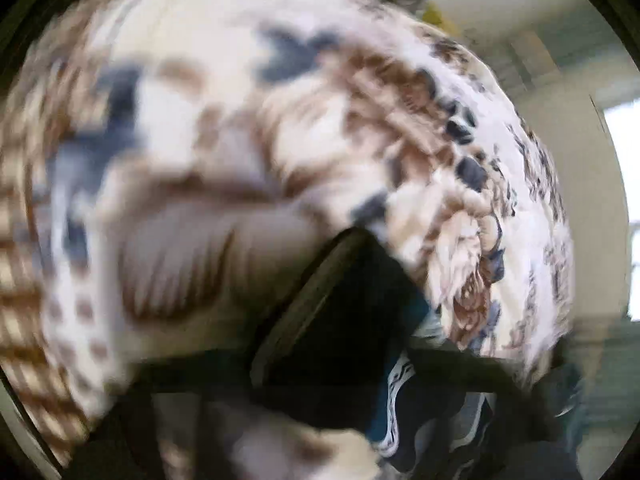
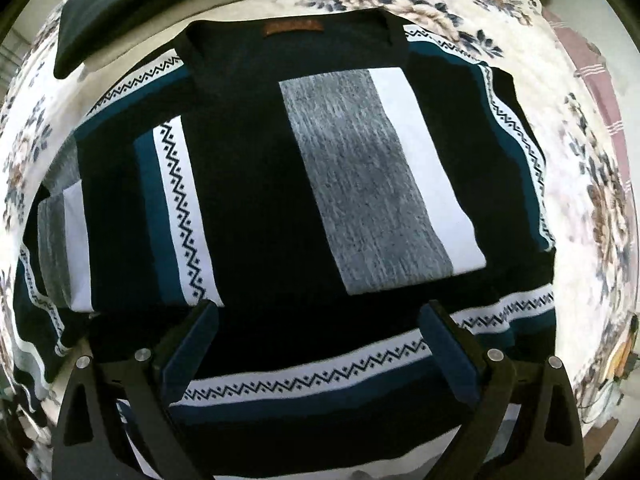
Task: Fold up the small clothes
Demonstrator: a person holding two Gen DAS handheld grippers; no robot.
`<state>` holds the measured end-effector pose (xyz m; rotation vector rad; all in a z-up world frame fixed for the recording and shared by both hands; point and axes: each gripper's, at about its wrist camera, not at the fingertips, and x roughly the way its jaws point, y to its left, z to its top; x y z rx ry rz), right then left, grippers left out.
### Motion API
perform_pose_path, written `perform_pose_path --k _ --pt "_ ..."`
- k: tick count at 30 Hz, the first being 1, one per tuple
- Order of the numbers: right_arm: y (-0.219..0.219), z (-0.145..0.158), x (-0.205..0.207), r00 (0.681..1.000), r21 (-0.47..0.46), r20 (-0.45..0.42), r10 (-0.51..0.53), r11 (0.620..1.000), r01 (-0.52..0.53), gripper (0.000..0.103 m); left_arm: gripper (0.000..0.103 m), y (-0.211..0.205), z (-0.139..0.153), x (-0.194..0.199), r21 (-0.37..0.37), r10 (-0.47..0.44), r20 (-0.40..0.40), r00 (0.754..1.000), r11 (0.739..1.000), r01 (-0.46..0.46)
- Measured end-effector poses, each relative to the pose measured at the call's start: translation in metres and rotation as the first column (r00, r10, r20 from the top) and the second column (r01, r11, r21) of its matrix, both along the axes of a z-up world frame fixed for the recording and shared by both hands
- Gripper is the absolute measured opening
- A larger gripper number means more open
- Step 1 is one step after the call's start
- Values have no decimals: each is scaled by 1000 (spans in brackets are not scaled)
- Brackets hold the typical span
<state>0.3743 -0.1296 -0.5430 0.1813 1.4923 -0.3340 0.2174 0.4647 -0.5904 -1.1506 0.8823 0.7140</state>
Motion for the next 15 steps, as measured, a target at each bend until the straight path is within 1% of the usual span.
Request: perform_pose_path --k 1,2,4,5,7,9,10,11,12,13,14,15 --pt "1 2 -2 1000 -11 -2 3 1000 -3 101 6 2 5 4 17 -20 5 1000 1000 20" --pt "0 4 -3 1000 -18 -2 2 1000 -2 101 5 3 13 6 52 -31 20 999 998 30" --pt "-3 9 -5 1000 -12 1 -11 1000 11 101 5 3 34 17 115 -91 31 995 990 86" --pt "-5 12 -5 1000 -6 6 -18 1000 18 101 5 2 52 23 158 -126 34 991 980 120" --pt "-8 15 -8 999 -1 26 -29 1000 29 101 5 -5 81 33 215 -188 43 981 961 175" --pt "-13 20 -5 999 -3 40 -37 999 37 101 5 -21 117 51 283 -271 45 961 927 248" --pt "-17 20 -5 998 7 45 -43 999 42 101 5 -37 139 61 328 -330 38 943 896 300" --pt "-20 21 -5 997 28 54 -46 999 45 101 5 -50 155 71 355 -374 31 927 871 340" --pt "-26 22 -2 997 36 65 -48 998 46 101 5 -67 169 79 372 -424 34 905 846 382" --pt "-31 24 -3 995 39 81 -50 998 47 101 5 -91 185 89 393 -476 32 879 814 427" --pt "-39 26 -2 994 46 97 -50 998 46 101 5 -112 195 99 408 -518 27 855 787 464" --pt "-47 26 -2 993 52 108 -49 998 43 101 5 -136 204 108 416 -566 31 824 757 504"
